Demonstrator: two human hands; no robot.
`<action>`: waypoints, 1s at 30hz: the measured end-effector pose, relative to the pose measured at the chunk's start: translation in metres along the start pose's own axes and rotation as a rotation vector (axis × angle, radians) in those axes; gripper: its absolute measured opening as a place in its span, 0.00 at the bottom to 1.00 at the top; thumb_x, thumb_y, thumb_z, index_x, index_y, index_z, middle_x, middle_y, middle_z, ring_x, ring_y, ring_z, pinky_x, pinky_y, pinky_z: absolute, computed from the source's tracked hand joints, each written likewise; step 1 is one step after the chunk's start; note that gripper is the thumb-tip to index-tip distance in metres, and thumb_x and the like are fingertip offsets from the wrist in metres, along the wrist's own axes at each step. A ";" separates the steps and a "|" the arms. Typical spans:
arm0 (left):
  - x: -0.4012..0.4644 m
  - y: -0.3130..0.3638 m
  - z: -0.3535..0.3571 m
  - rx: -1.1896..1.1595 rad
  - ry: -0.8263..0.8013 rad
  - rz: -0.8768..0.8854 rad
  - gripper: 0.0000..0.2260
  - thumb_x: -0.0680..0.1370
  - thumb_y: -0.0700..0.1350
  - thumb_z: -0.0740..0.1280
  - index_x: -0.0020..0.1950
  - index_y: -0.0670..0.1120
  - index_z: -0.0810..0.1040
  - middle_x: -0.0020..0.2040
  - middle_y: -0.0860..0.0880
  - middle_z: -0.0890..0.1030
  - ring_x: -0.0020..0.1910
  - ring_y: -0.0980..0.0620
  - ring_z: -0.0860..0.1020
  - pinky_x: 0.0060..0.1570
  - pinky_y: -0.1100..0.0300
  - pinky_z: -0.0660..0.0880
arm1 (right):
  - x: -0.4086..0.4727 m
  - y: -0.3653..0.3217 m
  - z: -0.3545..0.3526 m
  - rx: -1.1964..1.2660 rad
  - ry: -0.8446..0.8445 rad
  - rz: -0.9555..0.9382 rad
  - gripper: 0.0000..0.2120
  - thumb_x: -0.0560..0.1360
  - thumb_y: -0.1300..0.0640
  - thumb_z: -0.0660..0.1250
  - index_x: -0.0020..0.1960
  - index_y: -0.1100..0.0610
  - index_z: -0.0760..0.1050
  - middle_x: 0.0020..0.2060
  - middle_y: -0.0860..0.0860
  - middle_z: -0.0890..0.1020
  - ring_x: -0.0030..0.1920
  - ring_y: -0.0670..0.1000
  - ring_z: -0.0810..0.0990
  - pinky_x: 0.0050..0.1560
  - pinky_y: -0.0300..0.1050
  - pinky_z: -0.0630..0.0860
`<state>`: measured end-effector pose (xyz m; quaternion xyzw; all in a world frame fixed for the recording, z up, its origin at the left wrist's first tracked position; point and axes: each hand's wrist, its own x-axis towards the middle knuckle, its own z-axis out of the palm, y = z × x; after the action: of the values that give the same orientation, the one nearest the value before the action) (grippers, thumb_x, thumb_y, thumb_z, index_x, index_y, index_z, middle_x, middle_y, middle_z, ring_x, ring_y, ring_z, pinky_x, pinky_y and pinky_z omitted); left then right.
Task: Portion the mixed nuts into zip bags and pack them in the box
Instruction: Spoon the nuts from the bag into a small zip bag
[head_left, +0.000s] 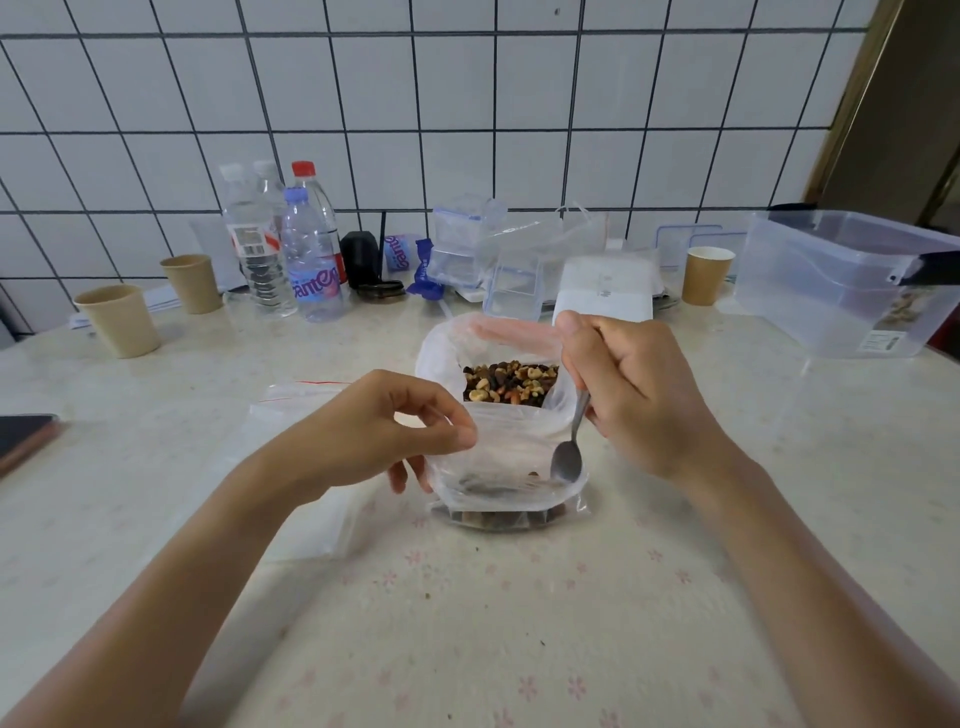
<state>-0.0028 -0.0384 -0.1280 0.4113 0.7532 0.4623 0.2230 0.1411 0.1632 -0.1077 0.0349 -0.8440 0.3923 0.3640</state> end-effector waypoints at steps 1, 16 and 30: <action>0.001 -0.002 0.001 0.019 0.006 -0.014 0.10 0.72 0.55 0.77 0.48 0.51 0.87 0.47 0.46 0.85 0.32 0.48 0.83 0.29 0.58 0.77 | 0.000 -0.001 0.000 0.004 0.017 -0.018 0.24 0.86 0.51 0.56 0.31 0.53 0.68 0.22 0.60 0.67 0.23 0.61 0.66 0.26 0.53 0.63; 0.015 -0.006 -0.001 0.230 0.456 0.014 0.17 0.74 0.63 0.72 0.41 0.50 0.82 0.38 0.52 0.83 0.31 0.53 0.82 0.34 0.58 0.76 | 0.013 0.043 0.004 0.494 0.296 0.478 0.21 0.86 0.50 0.57 0.39 0.59 0.72 0.22 0.52 0.74 0.20 0.55 0.73 0.22 0.41 0.69; 0.093 -0.010 0.009 0.119 0.534 -0.142 0.27 0.76 0.59 0.74 0.71 0.48 0.75 0.64 0.53 0.76 0.60 0.52 0.75 0.58 0.54 0.72 | 0.008 0.064 0.021 0.126 0.175 0.395 0.16 0.86 0.50 0.60 0.47 0.59 0.77 0.35 0.51 0.83 0.31 0.46 0.81 0.28 0.47 0.78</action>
<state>-0.0527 0.0405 -0.1374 0.2334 0.8381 0.4925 0.0243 0.1011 0.1950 -0.1527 -0.1426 -0.7737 0.5093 0.3489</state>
